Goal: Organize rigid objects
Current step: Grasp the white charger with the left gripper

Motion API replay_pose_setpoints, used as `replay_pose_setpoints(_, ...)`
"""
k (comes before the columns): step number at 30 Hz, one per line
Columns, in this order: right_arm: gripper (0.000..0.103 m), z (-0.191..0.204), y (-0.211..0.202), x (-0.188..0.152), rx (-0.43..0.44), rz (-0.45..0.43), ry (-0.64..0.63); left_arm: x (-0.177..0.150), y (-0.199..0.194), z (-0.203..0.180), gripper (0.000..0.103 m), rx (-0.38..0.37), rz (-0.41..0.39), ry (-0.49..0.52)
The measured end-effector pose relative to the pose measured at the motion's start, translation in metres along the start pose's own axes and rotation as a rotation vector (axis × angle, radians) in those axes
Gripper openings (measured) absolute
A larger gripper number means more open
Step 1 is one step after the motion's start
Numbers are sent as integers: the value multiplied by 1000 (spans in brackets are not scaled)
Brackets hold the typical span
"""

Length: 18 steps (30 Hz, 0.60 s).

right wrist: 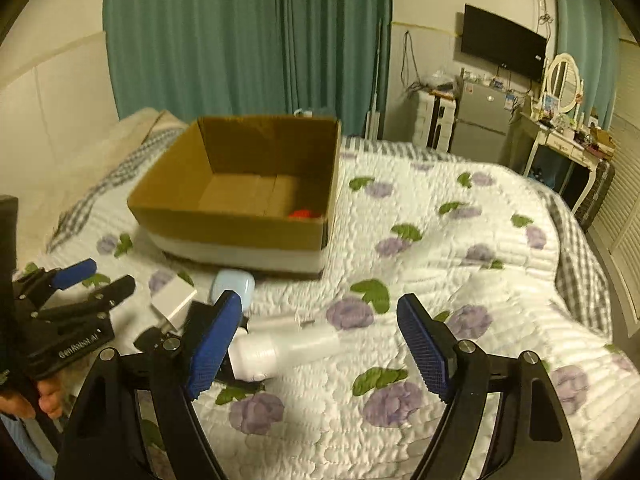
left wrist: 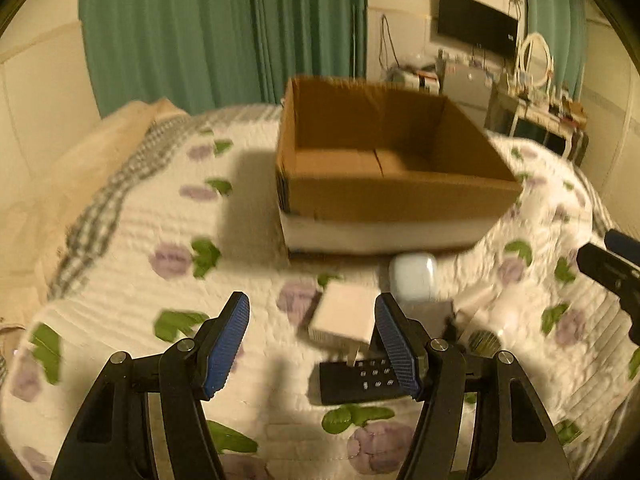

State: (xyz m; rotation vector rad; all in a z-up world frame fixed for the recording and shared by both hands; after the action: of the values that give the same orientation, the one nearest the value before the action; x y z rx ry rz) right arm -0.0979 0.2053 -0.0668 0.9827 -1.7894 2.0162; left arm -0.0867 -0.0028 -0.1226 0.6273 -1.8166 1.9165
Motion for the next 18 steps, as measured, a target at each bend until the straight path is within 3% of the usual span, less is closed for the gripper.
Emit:
replay_pose_setpoints(6,80,-3,27,-15,23,53,14,-15,30,-4,68,9,77,46)
replay_pose_setpoints(18,80,-6,45,-19,50,87,28,-14,71,-23,68,-6,189,114)
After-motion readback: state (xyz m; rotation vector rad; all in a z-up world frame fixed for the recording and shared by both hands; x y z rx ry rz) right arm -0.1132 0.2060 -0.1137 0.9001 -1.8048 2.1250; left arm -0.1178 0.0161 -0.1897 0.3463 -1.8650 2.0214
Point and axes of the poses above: each gripper's, at about its wrist camera, not at the fingertips, and y roughly the way its jaws point, z to its left, x to its top, the point moved 5 cm from there along y, roughly the way its jaws point, and after that the axes turned 8 degrees about z, right-handed, at the moved point
